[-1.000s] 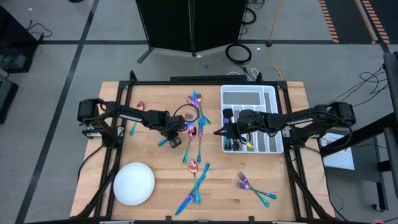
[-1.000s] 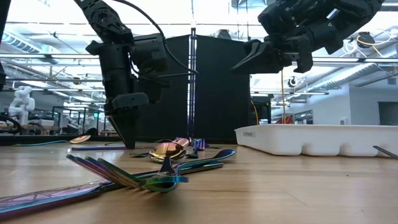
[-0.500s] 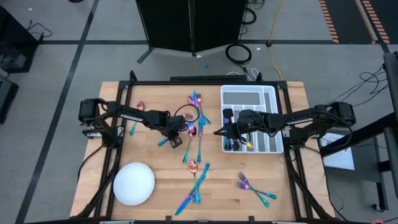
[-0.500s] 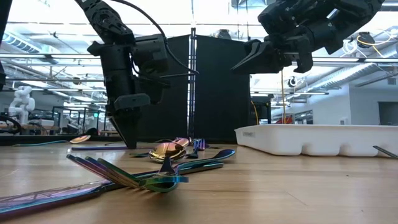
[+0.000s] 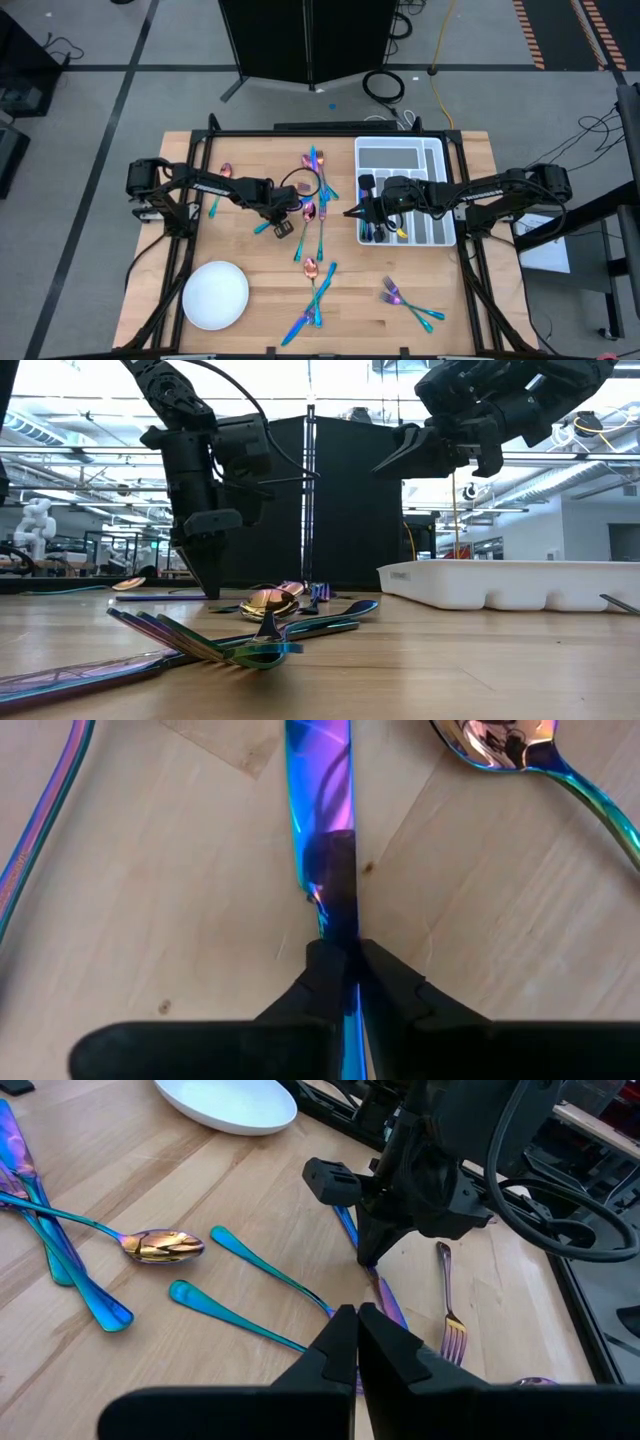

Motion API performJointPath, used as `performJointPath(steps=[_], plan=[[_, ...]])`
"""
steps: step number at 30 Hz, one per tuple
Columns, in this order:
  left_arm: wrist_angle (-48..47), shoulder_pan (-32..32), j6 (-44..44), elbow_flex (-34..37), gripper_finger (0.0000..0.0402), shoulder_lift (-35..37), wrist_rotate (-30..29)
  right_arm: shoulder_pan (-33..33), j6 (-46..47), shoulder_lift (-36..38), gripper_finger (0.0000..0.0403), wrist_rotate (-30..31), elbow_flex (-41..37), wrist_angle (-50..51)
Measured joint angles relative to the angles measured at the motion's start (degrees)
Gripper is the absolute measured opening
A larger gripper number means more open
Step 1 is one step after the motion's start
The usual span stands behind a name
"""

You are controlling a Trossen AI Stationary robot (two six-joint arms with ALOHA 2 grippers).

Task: Sort silverware
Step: Put the blue knife into the utensil organizer

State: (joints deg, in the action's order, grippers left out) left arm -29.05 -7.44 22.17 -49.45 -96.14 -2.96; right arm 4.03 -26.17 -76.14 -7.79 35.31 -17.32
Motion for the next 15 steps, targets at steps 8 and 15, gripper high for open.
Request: performJointPath(steps=[8, 15], plan=[[0.06, 0.00, 0.00, 0.04, 0.0025, -0.04, 0.00, 0.00, 0.00, 0.00, 0.0000, 0.01, 0.00, 0.01], [-0.03, -0.04, -0.02, 0.24, 0.0024, 1.03, -0.04, 0.00, -0.01, 0.00, 0.0000, 0.02, 0.00, 0.02]])
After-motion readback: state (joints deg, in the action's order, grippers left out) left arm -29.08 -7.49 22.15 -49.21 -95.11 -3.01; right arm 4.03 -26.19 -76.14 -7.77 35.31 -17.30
